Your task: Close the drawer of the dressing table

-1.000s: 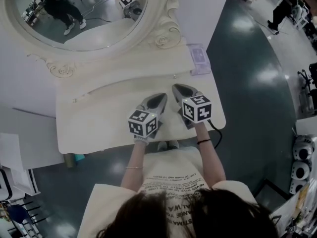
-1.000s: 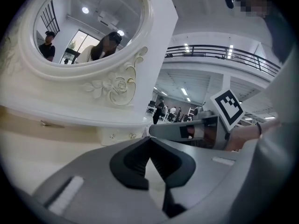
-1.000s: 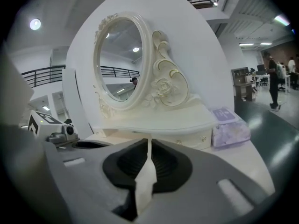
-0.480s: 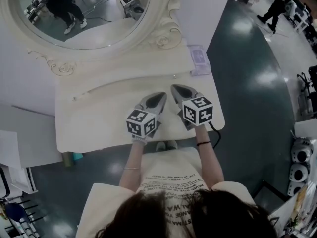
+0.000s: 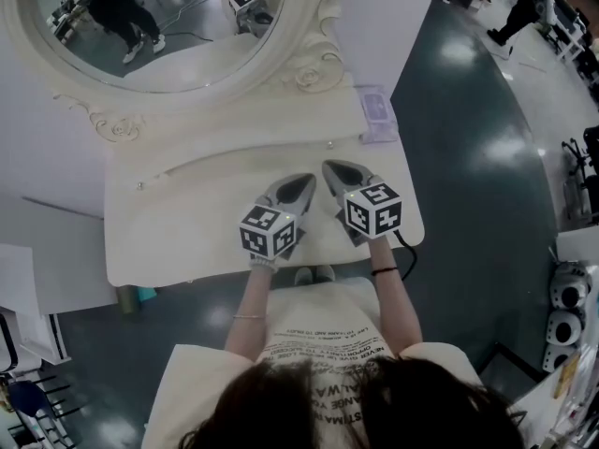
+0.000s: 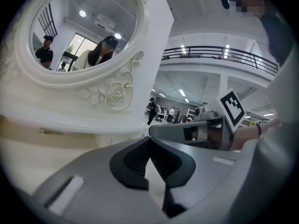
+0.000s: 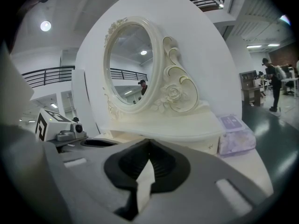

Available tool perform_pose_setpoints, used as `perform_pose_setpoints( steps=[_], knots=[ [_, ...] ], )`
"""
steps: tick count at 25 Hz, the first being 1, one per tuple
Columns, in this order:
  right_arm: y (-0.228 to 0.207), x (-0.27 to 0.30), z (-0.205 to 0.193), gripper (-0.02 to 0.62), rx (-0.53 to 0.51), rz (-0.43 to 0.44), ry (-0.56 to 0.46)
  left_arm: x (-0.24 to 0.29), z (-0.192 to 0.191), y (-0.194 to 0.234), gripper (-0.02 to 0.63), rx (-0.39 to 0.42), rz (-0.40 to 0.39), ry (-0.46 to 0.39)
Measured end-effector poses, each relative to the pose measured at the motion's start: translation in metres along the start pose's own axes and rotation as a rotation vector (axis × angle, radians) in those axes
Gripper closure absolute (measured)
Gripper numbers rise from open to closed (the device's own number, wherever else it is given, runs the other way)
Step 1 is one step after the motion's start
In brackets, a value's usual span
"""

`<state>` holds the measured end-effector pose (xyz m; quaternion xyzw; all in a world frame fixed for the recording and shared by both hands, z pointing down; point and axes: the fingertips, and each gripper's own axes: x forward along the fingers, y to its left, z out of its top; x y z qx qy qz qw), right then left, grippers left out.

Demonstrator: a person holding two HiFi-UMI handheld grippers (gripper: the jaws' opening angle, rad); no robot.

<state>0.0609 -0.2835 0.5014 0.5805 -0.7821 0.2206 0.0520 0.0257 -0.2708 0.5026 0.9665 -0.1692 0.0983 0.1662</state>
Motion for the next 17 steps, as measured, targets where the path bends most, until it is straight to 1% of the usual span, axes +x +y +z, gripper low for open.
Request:
perform_pose_setpoints(
  steps=[17],
  knots=[
    [-0.0043,-0.0016,0.0015,0.592,0.005,0.014,-0.009,0.0052,0.0022,-0.0005,0.604,0.005,0.002,-0.002]
  ],
)
